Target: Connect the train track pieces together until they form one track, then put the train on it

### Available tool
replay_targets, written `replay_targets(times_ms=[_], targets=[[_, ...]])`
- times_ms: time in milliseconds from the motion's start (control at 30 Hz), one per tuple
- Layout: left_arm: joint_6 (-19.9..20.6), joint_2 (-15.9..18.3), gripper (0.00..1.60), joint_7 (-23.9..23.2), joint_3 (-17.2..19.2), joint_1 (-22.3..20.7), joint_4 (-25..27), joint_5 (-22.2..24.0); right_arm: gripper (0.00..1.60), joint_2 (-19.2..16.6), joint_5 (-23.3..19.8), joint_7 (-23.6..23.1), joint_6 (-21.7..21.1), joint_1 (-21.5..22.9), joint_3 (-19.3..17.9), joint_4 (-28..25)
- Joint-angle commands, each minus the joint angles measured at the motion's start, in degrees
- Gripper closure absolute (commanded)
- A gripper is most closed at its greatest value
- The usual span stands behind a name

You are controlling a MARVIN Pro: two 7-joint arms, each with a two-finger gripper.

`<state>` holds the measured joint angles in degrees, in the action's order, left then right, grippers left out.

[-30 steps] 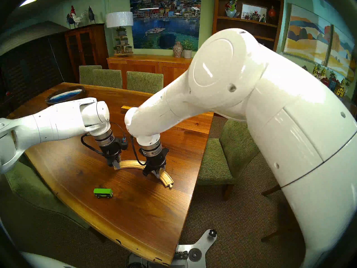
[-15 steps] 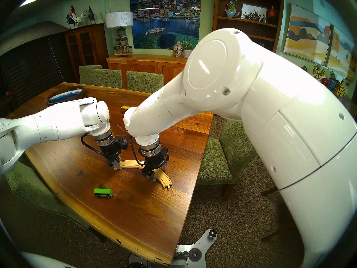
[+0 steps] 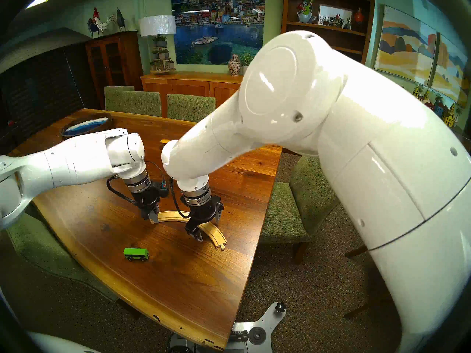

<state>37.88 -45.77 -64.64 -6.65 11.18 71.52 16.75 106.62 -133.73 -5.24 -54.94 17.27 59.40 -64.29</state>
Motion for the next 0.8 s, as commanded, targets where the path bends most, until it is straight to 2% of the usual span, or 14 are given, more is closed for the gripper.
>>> replay_targets(times_ms=[0, 133, 233, 367, 600, 767], targets=[[0.0, -0.1, 1.6, 0.1, 0.7, -1.1, 0.0, 0.0, 0.0, -1.9, -0.2, 1.8, -0.1, 6.4, -1.3, -2.0], [0.0, -0.1, 1.6, 0.1, 0.7, -1.1, 0.0, 0.0, 0.0, -2.8, -0.4, 3.3, -0.1, 7.6, -2.9, -3.6], [0.0, -0.1, 1.6, 0.1, 0.7, -1.1, 0.0, -0.1, 0.0, -3.2, -1.5, 4.7, -0.1, 10.3, -4.1, -7.0], [0.0, -0.1, 1.6, 0.1, 0.7, -1.1, 0.0, -0.1, 0.0, -4.3, -2.2, 6.8, -0.1, 11.5, -6.2, -9.5], [0.3, 0.1, 1.6, 0.2, 0.9, -1.1, 0.6, 0.0, 0.0, -5.0, -5.7, 9.5, 0.4, 16.0, -6.3, -15.2], [0.6, 0.5, 1.6, 0.1, 1.2, -1.2, 1.2, 0.3, 0.0, -5.7, -7.3, 11.1, 1.5, 16.8, -6.6, -16.9]])
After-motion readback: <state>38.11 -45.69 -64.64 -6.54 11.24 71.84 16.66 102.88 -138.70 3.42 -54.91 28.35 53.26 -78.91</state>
